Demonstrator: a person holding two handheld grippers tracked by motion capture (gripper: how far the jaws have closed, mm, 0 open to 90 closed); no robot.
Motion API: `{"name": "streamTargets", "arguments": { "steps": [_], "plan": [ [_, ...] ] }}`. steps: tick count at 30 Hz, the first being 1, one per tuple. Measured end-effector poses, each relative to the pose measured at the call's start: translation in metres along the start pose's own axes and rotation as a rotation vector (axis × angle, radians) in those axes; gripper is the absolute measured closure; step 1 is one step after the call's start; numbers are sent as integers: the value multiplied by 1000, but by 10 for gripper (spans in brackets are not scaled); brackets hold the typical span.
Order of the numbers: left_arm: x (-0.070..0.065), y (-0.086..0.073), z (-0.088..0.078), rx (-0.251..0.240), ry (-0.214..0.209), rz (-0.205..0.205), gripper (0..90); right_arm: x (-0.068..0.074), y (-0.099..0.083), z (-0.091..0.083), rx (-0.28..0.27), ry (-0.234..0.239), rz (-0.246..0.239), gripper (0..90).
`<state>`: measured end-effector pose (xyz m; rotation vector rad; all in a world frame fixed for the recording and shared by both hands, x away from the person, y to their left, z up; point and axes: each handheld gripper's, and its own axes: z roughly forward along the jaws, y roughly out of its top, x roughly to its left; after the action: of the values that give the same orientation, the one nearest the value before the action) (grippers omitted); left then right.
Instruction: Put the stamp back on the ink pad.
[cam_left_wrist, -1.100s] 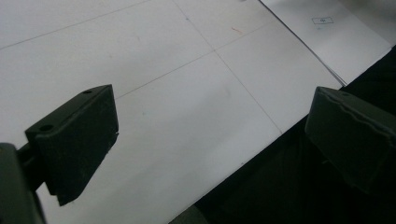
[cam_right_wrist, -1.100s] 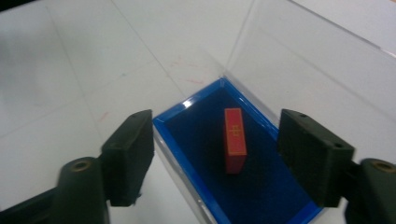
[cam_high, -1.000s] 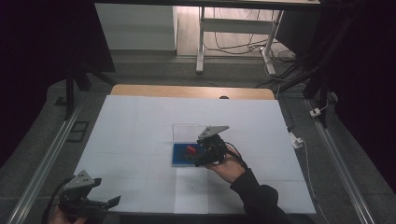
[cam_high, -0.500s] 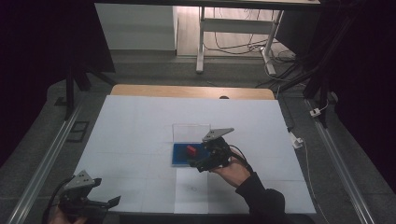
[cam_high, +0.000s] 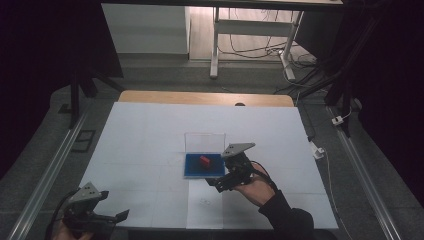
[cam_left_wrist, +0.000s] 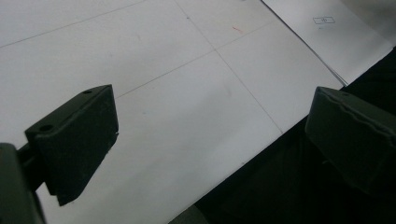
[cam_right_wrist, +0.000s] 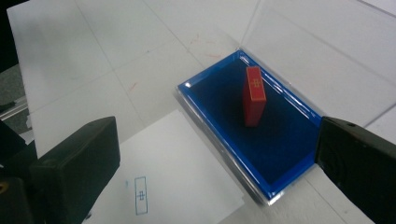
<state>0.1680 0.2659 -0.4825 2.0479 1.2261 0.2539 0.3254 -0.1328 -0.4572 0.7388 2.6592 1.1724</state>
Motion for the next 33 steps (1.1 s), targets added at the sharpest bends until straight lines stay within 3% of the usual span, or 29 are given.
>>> {"name": "streamTargets", "arguments": {
  "steps": [5,15,33],
  "plan": [
    [0,0,0,0,-1,-2,30,0,-6,-8,-8,1,6,0],
    [1,0,0,-2,-4,-6,28,2,-21,-27,-16,-42,0,0],
    [1,0,-1,-6,-4,-8,27,2,-54,-67,-26,-120,62,0]
  ]
}}
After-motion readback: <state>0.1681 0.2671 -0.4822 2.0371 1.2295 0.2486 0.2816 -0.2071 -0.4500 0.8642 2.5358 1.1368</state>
